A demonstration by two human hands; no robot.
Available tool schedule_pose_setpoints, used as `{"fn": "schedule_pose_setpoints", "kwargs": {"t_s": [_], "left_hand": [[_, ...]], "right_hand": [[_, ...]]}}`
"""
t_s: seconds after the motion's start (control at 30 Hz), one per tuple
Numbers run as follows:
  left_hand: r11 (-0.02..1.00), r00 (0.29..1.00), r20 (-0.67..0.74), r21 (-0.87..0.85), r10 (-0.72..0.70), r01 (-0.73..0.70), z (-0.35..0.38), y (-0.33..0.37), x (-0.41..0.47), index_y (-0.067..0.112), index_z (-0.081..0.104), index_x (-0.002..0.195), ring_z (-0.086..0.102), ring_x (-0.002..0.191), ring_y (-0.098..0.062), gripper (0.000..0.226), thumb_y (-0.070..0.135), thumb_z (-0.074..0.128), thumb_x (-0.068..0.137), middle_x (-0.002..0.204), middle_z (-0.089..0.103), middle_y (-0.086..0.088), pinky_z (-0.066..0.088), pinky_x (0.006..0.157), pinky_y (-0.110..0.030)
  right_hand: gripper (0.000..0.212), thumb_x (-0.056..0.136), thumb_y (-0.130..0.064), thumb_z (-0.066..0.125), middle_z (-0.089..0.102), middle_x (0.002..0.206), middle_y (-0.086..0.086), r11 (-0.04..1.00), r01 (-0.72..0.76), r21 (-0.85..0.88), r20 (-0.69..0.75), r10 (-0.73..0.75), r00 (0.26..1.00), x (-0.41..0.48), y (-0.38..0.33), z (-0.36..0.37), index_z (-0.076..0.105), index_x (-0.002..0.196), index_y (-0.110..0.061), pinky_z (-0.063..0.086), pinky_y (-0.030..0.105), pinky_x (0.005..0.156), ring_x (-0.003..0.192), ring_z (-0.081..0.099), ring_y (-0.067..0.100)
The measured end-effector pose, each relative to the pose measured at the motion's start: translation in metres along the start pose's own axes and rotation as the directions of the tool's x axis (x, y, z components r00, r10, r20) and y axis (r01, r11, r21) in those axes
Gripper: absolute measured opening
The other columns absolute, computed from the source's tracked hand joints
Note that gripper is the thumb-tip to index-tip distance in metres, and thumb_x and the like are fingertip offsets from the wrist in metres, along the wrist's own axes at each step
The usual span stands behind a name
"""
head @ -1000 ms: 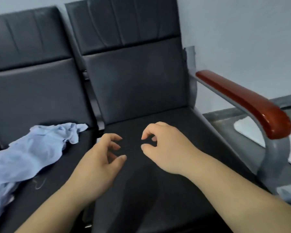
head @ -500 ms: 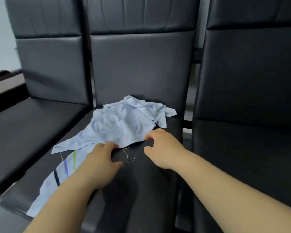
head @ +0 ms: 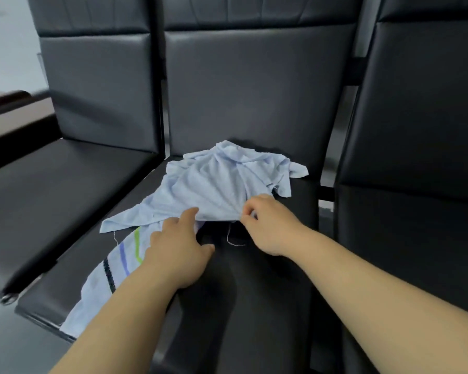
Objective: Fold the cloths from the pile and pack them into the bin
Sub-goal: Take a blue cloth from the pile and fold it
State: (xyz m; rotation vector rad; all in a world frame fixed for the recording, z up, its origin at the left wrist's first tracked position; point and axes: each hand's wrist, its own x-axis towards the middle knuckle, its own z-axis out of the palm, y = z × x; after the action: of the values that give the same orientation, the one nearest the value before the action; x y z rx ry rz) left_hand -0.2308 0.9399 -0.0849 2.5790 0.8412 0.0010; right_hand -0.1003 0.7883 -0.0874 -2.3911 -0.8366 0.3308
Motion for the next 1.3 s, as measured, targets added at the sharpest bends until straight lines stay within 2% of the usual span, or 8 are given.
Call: {"fn": "schedule_pose_setpoints", "kwargs": {"t_s": [0.2,0.3,0.4,0.57,0.73,0.97,1.2,1.3], "left_hand": [[0.910,0.969,-0.122,-0.334,0.217,-0.246,0.010,0.016,0.001,0.050,0.040,0.145,0.057,0.121,-0.024,0.071,0.048,0.069,0.080,0.145,0.040,0.001,0.049,0.088,-0.027],[0.789,0.921,-0.104,-0.486,0.376,-0.377,0.009,0.034,-0.007,0.033,0.059,0.133,0.061,0.116,-0.015,0.051,0.036,0.074,0.084,0.132,0.060,0.005,0.053,0.096,-0.035],[0.763,0.875,0.056,-0.518,0.480,-0.385,0.010,0.049,-0.025,0.022,0.071,0.098,0.068,0.098,-0.020,0.009,0.020,0.067,0.091,0.100,0.073,0.001,0.054,0.092,-0.047],[0.604,0.865,0.286,-0.796,0.412,-0.025,0.004,0.064,-0.045,0.019,0.071,0.112,0.067,0.099,-0.020,0.032,0.027,0.064,0.082,0.112,0.075,-0.009,0.050,0.090,-0.041],[0.318,0.885,0.214,-0.945,0.414,0.079,-0.003,0.092,-0.059,0.003,0.061,0.115,0.069,0.101,-0.030,0.040,0.017,0.062,0.077,0.108,0.073,-0.017,0.050,0.086,-0.043],[0.105,0.876,0.189,-0.982,0.444,0.159,0.011,0.164,-0.088,0.011,0.057,0.120,0.069,0.093,-0.028,0.045,0.020,0.069,0.079,0.102,0.071,-0.012,0.055,0.083,-0.047],[0.343,0.745,0.343,-0.925,0.572,0.162,0.055,0.223,-0.127,0.031,0.036,0.147,0.069,0.087,-0.019,0.079,0.027,0.074,0.078,0.132,0.053,0.007,0.059,0.078,-0.036],[0.647,0.722,0.374,-0.751,0.582,-0.132,0.078,0.233,-0.137,0.047,0.037,0.145,0.067,0.100,0.001,0.069,0.037,0.074,0.088,0.138,0.042,0.027,0.054,0.100,-0.036]], "right_hand": [[0.019,0.096,-0.031,0.053,0.058,0.092,0.006,0.595,-0.076,0.801,0.006,0.118,0.993,-0.044,-0.021,-0.055,0.055,0.080,-0.023,0.052,0.042,0.083,0.087,0.055,0.027],[0.027,0.108,-0.013,0.042,0.069,0.120,0.027,0.282,-0.156,0.947,0.134,0.096,0.986,-0.065,-0.027,-0.073,0.059,0.117,0.005,0.054,0.067,0.095,0.110,0.066,0.051],[0.020,0.105,-0.006,0.042,0.060,0.105,0.026,0.180,-0.185,0.966,0.181,0.039,0.983,-0.084,-0.030,-0.092,0.060,0.106,0.003,0.054,0.070,0.093,0.099,0.063,0.054],[0.013,0.091,-0.014,0.061,0.062,0.100,0.015,0.453,-0.262,0.852,0.207,0.167,0.964,-0.110,-0.005,-0.111,0.063,0.104,-0.010,0.047,0.040,0.078,0.089,0.061,0.028],[0.075,0.074,-0.014,0.080,0.066,0.128,-0.001,0.669,-0.375,0.641,0.392,0.134,0.910,-0.146,0.033,-0.099,0.049,0.138,-0.037,0.059,0.039,0.091,0.114,0.068,0.021],[0.028,0.092,-0.003,0.062,0.076,0.103,0.015,0.669,-0.384,0.637,0.344,0.198,0.918,-0.192,0.052,-0.121,0.072,0.117,-0.008,0.059,0.035,0.081,0.096,0.074,0.026],[0.017,0.093,-0.018,0.071,0.078,0.084,0.016,0.278,-0.358,0.891,0.159,0.547,0.822,-0.252,0.105,-0.188,0.078,0.097,-0.003,0.056,0.039,0.070,0.069,0.076,0.025],[0.012,0.092,-0.014,0.072,0.074,0.080,0.010,0.369,-0.354,0.860,0.064,0.609,0.791,-0.272,0.138,-0.189,0.080,0.085,-0.011,0.057,0.041,0.077,0.072,0.074,0.021]]}}
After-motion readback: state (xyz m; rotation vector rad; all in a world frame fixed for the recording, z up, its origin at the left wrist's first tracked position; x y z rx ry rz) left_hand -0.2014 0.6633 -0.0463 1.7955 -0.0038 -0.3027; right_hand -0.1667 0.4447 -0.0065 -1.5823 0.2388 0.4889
